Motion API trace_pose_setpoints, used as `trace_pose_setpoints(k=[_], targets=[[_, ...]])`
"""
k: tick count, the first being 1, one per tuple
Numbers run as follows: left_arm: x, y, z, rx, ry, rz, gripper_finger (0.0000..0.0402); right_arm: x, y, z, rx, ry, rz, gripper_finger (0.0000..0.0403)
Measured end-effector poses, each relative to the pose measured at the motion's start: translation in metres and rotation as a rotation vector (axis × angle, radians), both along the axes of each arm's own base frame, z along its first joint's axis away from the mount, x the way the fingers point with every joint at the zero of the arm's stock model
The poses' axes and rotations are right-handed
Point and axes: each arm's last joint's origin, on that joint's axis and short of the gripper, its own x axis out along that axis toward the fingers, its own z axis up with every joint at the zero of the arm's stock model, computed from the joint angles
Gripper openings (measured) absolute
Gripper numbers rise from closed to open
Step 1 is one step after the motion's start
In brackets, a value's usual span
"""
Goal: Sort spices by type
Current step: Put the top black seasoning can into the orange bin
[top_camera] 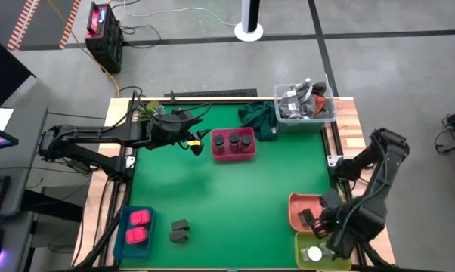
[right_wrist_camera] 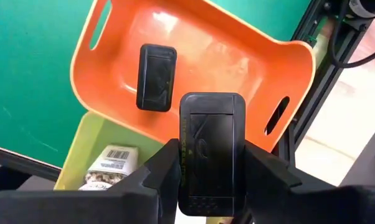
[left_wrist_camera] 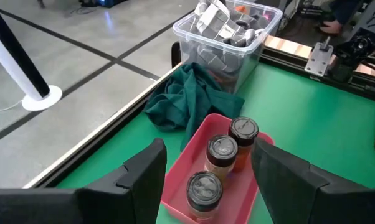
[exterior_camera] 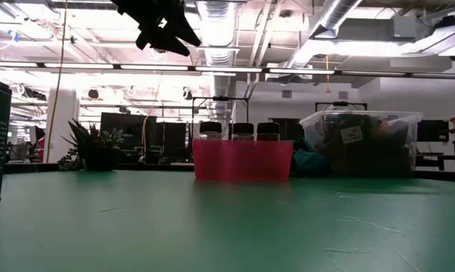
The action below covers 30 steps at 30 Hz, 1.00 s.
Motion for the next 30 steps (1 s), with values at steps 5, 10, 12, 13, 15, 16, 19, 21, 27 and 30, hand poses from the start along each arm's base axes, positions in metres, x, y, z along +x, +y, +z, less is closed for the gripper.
trace_pose_setpoints(k=[5, 10, 12, 13, 15, 16, 19, 21, 27, 30], targets=[[0.000, 0.000, 0.000, 0.004, 0.002, -0.001, 0.0221, 0.000, 0.006, -0.016, -0.056, 0.030, 0.002, 0.0171], [0.000, 0.000, 0.000, 0.004, 0.003, -0.002, 0.0221, 0.002, 0.000, -0.041, -0.153, 0.077, -0.035, 0.0171], [0.000, 0.000, 0.000, 0.004, 0.006, -0.001, 0.0221, 0.005, -0.005, -0.047, -0.189, 0.071, -0.048, 0.0171], [0.000, 0.000, -0.001, 0.004, 0.010, -0.002, 0.0221, 0.007, -0.007, -0.049, -0.203, 0.058, -0.053, 0.0171], [-0.001, 0.000, -0.002, 0.002, 0.022, -0.001, 0.0221, 0.011, -0.010, -0.051, -0.222, 0.034, -0.057, 0.0171], [-0.001, 0.000, -0.002, 0.000, 0.029, -0.001, 0.0221, 0.013, -0.012, -0.052, -0.229, 0.026, -0.063, 0.0171], [-0.002, 0.000, -0.005, -0.011, 0.053, 0.001, 0.0221, 0.018, -0.014, -0.056, -0.227, 0.003, -0.074, 0.0171], [-0.003, 0.000, -0.006, -0.015, 0.069, 0.000, 0.0221, 0.019, -0.012, -0.064, -0.198, -0.018, -0.076, 0.0171], [-0.003, -0.001, -0.007, -0.016, 0.072, 0.000, 0.0221, 0.022, -0.007, -0.086, -0.114, -0.077, -0.085, 0.0172], [-0.003, -0.001, -0.007, -0.015, 0.073, -0.001, 0.0221, 0.024, -0.011, -0.087, -0.131, -0.062, -0.082, 0.0179]])
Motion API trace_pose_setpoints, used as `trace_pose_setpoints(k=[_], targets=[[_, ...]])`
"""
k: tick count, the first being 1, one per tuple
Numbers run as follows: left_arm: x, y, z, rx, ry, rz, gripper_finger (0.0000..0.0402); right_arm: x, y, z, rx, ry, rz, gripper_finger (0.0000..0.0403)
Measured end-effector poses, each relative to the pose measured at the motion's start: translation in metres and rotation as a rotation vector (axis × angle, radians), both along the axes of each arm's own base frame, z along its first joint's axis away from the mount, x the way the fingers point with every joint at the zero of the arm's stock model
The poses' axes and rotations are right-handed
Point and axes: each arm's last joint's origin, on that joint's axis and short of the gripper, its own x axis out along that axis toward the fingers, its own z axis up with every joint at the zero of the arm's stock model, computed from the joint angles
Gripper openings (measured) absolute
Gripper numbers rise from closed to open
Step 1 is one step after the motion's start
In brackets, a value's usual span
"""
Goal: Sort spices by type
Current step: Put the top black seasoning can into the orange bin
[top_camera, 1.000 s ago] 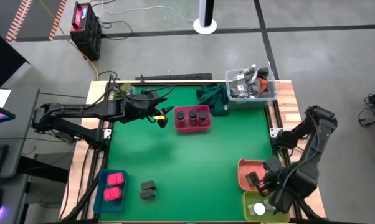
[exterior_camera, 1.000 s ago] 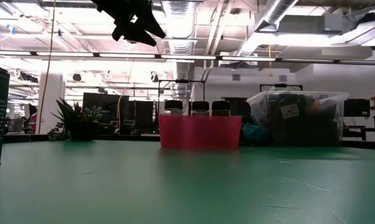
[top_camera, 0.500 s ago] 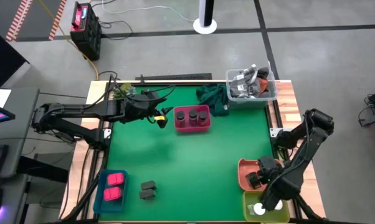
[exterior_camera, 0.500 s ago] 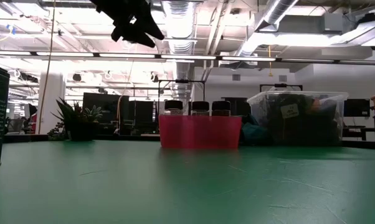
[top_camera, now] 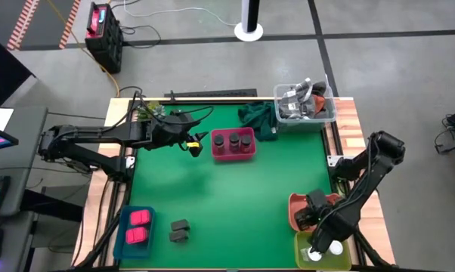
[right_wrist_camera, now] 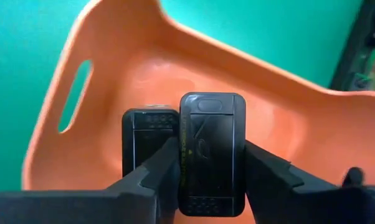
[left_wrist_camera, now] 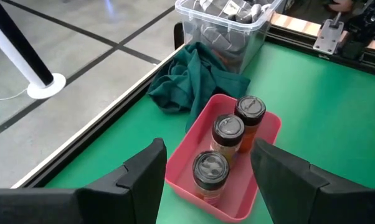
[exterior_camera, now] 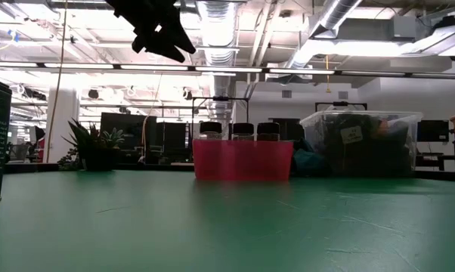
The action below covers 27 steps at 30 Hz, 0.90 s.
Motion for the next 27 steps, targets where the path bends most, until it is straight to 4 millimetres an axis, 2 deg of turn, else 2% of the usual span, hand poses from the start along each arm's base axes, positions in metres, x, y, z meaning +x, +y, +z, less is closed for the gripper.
trace_pose_setpoints(k=[13, 20, 27], targets=[[0.000, 0.000, 0.000, 0.000, 0.000, -0.001, 0.0221, 0.009, -0.008, -0.001, -0.004, 0.010, -0.036, 0.0263], [0.000, 0.000, 0.000, 0.014, 0.010, -0.010, 0.0221, 0.009, -0.008, 0.007, 0.052, -0.038, -0.037, 0.0270], [0.000, 0.000, 0.000, 0.012, 0.010, -0.011, 0.0221, 0.001, -0.019, 0.027, 0.113, -0.086, -0.037, 0.0270]])
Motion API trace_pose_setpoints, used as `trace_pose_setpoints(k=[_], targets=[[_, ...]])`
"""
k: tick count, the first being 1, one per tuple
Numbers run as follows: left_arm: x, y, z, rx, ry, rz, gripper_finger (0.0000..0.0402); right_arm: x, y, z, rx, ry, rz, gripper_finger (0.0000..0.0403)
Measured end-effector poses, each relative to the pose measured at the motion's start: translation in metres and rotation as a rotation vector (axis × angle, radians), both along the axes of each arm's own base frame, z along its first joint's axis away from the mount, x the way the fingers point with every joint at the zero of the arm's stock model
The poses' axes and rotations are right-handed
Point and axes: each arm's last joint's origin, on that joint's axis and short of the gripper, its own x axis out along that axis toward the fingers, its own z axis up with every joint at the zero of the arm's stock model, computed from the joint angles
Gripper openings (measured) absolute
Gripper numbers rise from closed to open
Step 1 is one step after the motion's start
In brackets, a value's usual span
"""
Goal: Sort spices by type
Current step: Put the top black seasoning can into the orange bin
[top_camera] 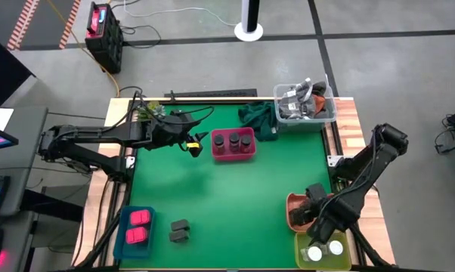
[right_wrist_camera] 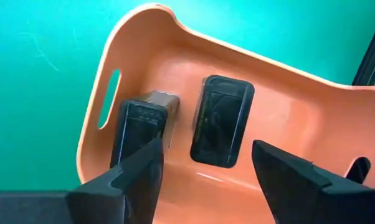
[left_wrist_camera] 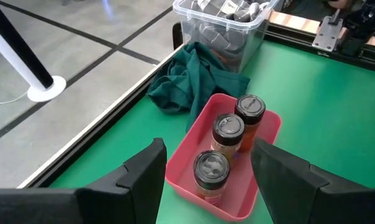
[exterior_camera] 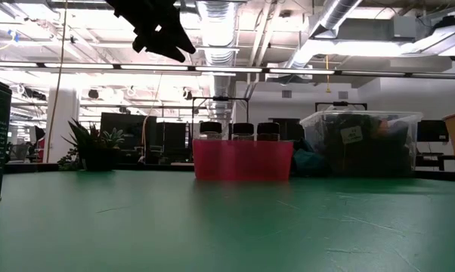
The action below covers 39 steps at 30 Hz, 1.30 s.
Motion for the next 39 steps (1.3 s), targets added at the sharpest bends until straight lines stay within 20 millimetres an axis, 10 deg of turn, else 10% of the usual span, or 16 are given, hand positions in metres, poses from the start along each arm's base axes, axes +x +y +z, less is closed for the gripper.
trace_pose_setpoints(k=[9, 17, 27, 39], targets=[[-0.003, -0.015, -0.008, -0.381, 0.068, -0.363, 0.0221, -0.005, -0.024, 0.031, 0.076, -0.069, 0.039, 0.0270], [-0.025, -0.075, 0.006, -0.542, 0.330, -0.532, 0.0218, 0.039, -0.066, 0.057, -0.110, -0.081, 0.263, 0.0270], [-0.027, -0.148, -0.011, -0.744, 0.390, -0.399, 0.0217, 0.081, -0.113, 0.082, -0.309, -0.252, 0.384, 0.0270], [0.012, -0.203, -0.046, -0.643, 0.548, -0.247, 0.0217, 0.084, -0.111, 0.085, -0.371, -0.252, 0.542, 0.0270]])
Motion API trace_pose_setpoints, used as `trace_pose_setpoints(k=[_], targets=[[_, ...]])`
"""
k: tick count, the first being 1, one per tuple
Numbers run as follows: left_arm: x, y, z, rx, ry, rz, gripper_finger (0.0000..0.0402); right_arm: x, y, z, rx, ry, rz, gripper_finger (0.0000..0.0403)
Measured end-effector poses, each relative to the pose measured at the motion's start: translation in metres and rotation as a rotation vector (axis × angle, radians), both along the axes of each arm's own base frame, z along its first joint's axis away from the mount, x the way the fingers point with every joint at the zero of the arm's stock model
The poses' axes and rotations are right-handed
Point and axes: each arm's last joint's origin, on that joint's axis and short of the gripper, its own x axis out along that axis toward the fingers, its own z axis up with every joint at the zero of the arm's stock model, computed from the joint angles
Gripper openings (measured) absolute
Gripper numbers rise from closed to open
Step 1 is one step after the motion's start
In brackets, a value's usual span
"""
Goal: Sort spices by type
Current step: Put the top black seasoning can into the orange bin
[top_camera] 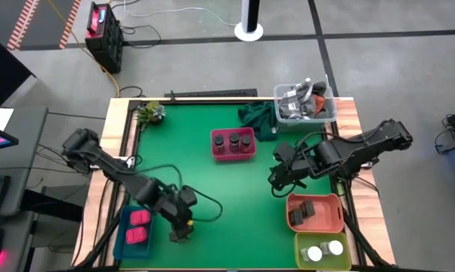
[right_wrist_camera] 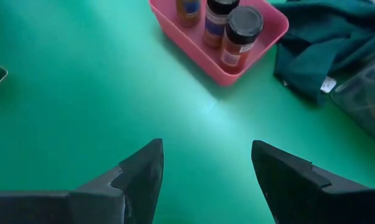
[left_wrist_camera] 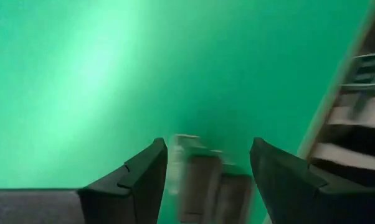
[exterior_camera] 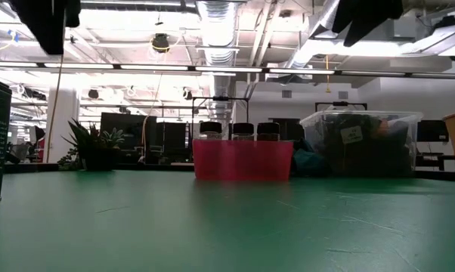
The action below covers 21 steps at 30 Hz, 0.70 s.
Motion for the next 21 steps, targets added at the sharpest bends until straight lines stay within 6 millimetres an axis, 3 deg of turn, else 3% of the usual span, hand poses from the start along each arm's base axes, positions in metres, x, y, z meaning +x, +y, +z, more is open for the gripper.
trace_pose_setpoints(k=[5, 12, 21], targets=[[0.013, -0.008, -0.018, 0.136, 0.146, 0.008, 0.0220, -0.002, 0.006, 0.001, -0.045, -0.009, 0.027, 0.0270], [0.028, -0.020, -0.027, 0.066, 0.115, -0.065, 0.0263, -0.004, 0.013, 0.001, -0.060, -0.012, 0.057, 0.0270], [0.025, -0.018, -0.037, 0.086, 0.161, -0.138, 0.0321, -0.001, 0.017, 0.003, -0.057, -0.070, 0.058, 0.0270]])
